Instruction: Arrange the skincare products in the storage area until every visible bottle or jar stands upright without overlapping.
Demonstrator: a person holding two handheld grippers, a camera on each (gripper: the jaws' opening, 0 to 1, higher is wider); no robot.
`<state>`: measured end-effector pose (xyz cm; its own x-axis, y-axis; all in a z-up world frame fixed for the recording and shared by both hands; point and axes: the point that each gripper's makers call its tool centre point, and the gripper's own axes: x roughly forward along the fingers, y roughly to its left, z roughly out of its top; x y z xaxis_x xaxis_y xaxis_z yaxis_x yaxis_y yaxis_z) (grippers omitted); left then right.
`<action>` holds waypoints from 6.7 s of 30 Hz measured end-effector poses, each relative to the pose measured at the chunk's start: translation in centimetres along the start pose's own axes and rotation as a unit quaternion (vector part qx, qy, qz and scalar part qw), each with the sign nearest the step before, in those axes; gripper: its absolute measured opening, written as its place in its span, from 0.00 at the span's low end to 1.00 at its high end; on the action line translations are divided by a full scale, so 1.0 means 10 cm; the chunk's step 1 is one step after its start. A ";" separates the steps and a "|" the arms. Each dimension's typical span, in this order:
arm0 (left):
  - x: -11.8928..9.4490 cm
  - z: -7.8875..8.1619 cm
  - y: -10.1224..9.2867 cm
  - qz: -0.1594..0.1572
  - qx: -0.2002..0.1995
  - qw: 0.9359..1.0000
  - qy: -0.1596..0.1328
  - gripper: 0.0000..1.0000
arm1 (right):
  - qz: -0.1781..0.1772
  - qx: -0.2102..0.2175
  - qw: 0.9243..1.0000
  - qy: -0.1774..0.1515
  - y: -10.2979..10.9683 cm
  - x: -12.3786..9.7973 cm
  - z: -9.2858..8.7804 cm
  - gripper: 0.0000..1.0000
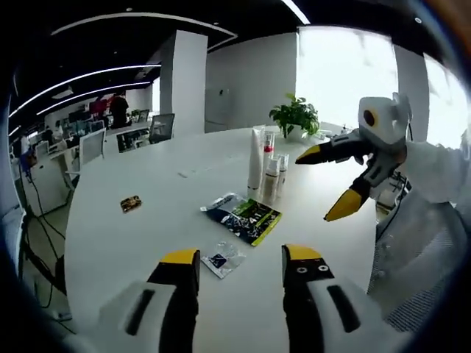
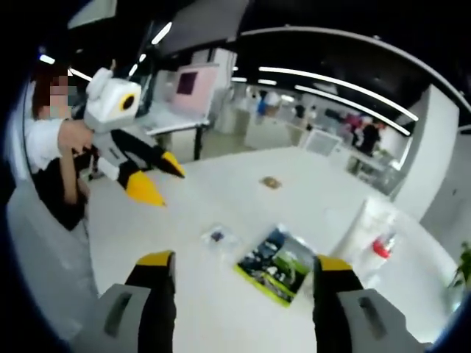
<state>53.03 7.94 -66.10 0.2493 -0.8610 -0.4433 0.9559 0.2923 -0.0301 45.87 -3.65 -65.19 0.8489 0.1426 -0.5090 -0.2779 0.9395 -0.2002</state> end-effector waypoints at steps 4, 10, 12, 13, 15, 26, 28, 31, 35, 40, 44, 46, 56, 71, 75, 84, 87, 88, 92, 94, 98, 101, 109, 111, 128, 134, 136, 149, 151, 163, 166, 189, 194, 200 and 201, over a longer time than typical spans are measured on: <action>-0.06 0.02 -0.06 -0.002 0.002 1.000 0.004 0.49 | -0.008 0.005 1.000 -0.002 -0.05 -0.13 0.02 0.75; -0.14 0.05 -0.11 0.004 0.004 1.000 0.004 0.55 | -0.022 0.003 1.000 -0.002 -0.08 -0.31 -0.01 0.77; -0.15 0.05 -0.15 -0.002 0.000 1.000 0.007 0.56 | -0.023 0.006 1.000 0.002 -0.08 -0.35 -0.04 0.80; -0.16 0.05 -0.17 -0.005 0.000 1.000 0.010 0.57 | -0.023 0.008 1.000 0.003 -0.08 -0.37 -0.04 0.81; -0.19 0.05 -0.20 -0.004 0.004 1.000 0.011 0.61 | -0.027 0.011 1.000 0.002 -0.09 -0.44 -0.05 0.81; -0.35 -0.07 -0.27 0.011 0.021 0.999 0.042 0.80 | -0.035 0.019 0.999 -0.003 -0.08 -0.70 -0.14 0.88; -0.36 -0.07 -0.28 0.012 0.021 0.999 0.040 0.80 | -0.038 0.022 0.999 0.000 -0.10 -0.75 -0.16 0.89; -0.37 -0.05 -0.32 0.009 0.014 0.999 0.039 0.82 | -0.048 0.022 0.999 0.003 -0.15 -0.81 -0.20 0.90; -0.38 -0.03 -0.35 0.006 0.011 0.999 0.037 0.85 | -0.064 0.031 0.997 -0.004 -0.23 -0.93 -0.22 0.93; -0.42 -0.03 -0.36 0.008 0.016 0.999 0.043 0.91 | -0.078 0.034 0.996 -0.004 -0.29 -1.05 -0.27 0.99; -0.46 0.04 -0.39 0.013 0.022 0.999 0.036 0.93 | -0.081 0.041 0.996 -0.006 -0.30 -1.11 -0.30 0.99; -0.45 0.04 -0.40 0.010 0.022 0.999 0.035 0.95 | -0.081 0.041 0.996 -0.003 -0.29 -1.11 -0.31 0.99; -0.45 0.03 -0.52 -0.003 0.010 1.000 0.027 0.99 | -0.075 0.033 0.997 0.006 -0.26 -1.10 -0.35 0.99; -0.49 0.03 -0.50 -0.004 -0.007 1.000 0.022 0.99 | -0.079 0.027 0.996 0.013 -0.29 -1.09 -0.35 0.99; -0.50 0.03 -0.47 -0.004 -0.010 1.000 0.019 0.99 | -0.080 0.024 0.996 0.019 -0.29 -1.08 -0.37 0.99; -0.53 -0.02 -0.36 -0.004 -0.013 1.000 0.021 0.99 | -0.075 0.016 0.997 0.026 -0.28 -1.03 -0.34 0.99; -0.54 -0.05 -0.30 -0.002 -0.013 1.000 0.025 0.99 | -0.071 0.011 0.997 0.026 -0.26 -1.00 -0.30 0.99; -0.55 -0.04 -0.33 -0.001 -0.014 1.000 0.024 0.99 | -0.070 0.010 0.997 0.025 -0.26 -1.00 -0.30 0.99; -0.56 -0.02 -0.33 -0.001 -0.015 1.000 0.021 0.99 | -0.068 0.004 0.997 0.026 -0.28 -0.95 -0.24 0.99; -0.56 -0.03 -0.31 -0.001 -0.017 1.000 0.023 0.99 | -0.066 0.000 0.997 0.025 -0.28 -0.93 -0.21 0.99; -0.58 -0.04 -0.26 0.004 -0.019 1.000 0.024 0.99 | -0.061 -0.007 0.998 0.021 -0.27 -0.87 -0.13 0.99; -0.59 -0.04 -0.25 0.005 -0.020 1.000 0.024 0.99 | -0.057 -0.014 0.998 0.020 -0.27 -0.83 -0.08 0.99; -0.60 -0.07 -0.14 0.009 -0.023 0.999 0.026 0.99 | -0.051 -0.028 0.998 0.018 -0.27 -0.74 0.02 0.99; -0.60 -0.09 -0.10 0.009 -0.025 0.999 0.027 0.99 | -0.048 -0.034 0.998 0.018 -0.26 -0.71 0.05 0.99; -0.57 -0.18 0.10 0.003 -0.032 0.999 0.033 0.99 | -0.020 -0.060 0.998 0.019 -0.17 -0.37 0.26 0.99; -0.56 -0.20 0.20 0.001 -0.032 0.999 0.035 0.99 | -0.011 -0.070 0.997 0.017 -0.14 -0.20 0.37 0.99; -0.56 -0.20 0.23 0.001 -0.032 0.999 0.034 0.99 | -0.009 -0.074 0.997 0.016 -0.13 -0.14 0.40 0.99; -0.52 -0.15 0.41 -0.009 -0.016 0.999 0.043 0.99 | 0.006 -0.062 0.998 0.003 -0.16 0.22 0.56 0.99; -0.52 -0.15 0.43 -0.011 -0.016 0.999 0.042 0.99 | 0.007 -0.060 0.998 0.001 -0.14 0.26 0.57 0.99; -0.48 -0.21 0.59 -0.012 -0.017 0.999 0.050 0.99 | 0.013 -0.063 0.998 0.006 -0.10 0.57 0.62 0.99; -0.46 -0.23 0.63 -0.013 -0.022 0.998 0.051 0.99 | 0.014 -0.064 0.998 0.004 -0.11 0.66 0.64 0.99; -0.31 -0.32 0.82 -0.017 -0.038 0.997 0.059 0.99 | 0.028 -0.073 0.997 0.004 -0.16 1.21 0.73 0.99; -0.28 -0.32 0.84 -0.017 -0.039 0.997 0.059 0.99 | 0.034 -0.079 0.996 0.002 -0.15 1.35 0.77 0.99; -0.26 -0.36 0.89 -0.014 -0.031 0.997 0.066 0.99 | 0.032 -0.085 0.996 0.005 -0.17 1.49 0.77 0.99; -0.26 -0.36 0.90 -0.015 -0.033 0.997 0.067 0.99 | 0.032 -0.085 0.996 0.005 -0.18 1.53 0.78 0.99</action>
<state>60.42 14.30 -68.50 0.1933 -0.8081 -0.5565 0.9492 0.2976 -0.1025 62.86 -0.78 -66.09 0.8227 0.1965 -0.5335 -0.4038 0.8625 -0.3050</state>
